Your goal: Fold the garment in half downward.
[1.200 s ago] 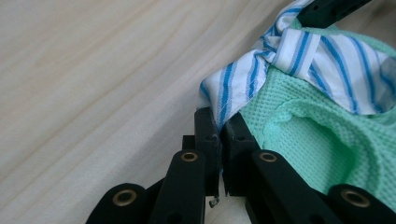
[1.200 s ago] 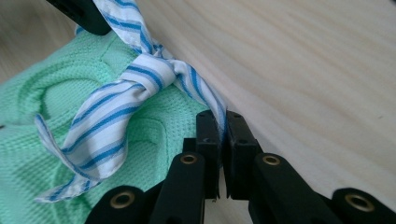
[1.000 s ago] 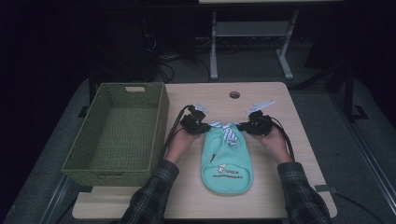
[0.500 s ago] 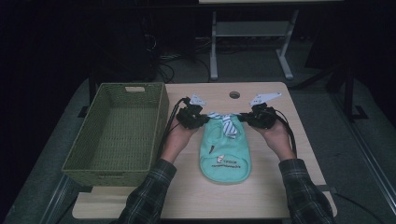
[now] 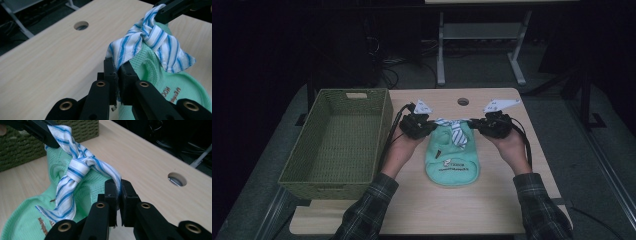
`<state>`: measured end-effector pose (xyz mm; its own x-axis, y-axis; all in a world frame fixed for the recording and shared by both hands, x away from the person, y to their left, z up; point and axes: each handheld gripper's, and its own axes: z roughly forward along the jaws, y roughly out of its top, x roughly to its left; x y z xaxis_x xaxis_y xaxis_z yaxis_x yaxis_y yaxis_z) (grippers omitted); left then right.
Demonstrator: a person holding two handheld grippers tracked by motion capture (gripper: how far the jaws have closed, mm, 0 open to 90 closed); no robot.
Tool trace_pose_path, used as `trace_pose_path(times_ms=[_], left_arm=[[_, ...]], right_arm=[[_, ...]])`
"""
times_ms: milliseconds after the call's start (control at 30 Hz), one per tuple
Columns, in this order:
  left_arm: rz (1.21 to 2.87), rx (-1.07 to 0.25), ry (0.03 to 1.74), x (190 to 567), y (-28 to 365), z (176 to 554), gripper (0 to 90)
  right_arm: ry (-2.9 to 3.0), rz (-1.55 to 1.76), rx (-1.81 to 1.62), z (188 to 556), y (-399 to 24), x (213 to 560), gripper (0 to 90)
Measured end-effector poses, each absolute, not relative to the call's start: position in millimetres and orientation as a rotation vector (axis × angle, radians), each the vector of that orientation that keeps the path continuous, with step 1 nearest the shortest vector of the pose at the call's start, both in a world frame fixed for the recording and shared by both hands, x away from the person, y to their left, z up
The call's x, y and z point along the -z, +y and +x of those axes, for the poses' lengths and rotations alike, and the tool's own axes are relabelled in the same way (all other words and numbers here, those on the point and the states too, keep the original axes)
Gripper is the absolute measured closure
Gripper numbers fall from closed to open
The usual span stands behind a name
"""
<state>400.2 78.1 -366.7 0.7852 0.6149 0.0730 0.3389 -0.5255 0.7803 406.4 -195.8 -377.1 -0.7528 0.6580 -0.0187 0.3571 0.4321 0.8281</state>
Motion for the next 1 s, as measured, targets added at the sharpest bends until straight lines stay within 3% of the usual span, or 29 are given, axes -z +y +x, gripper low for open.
trace_pose_path(times_ms=[300,1000], left_arm=[[2.205,-0.427,0.675,383.6,76.2,385.2,84.2],[2.195,-0.314,0.691,399.7,84.0,380.4,79.9]], right_arm=[[2.369,0.878,-1.254,386.6,-197.6,406.3,84.2],[2.407,0.888,-1.248,377.5,-196.4,422.9,77.4]])
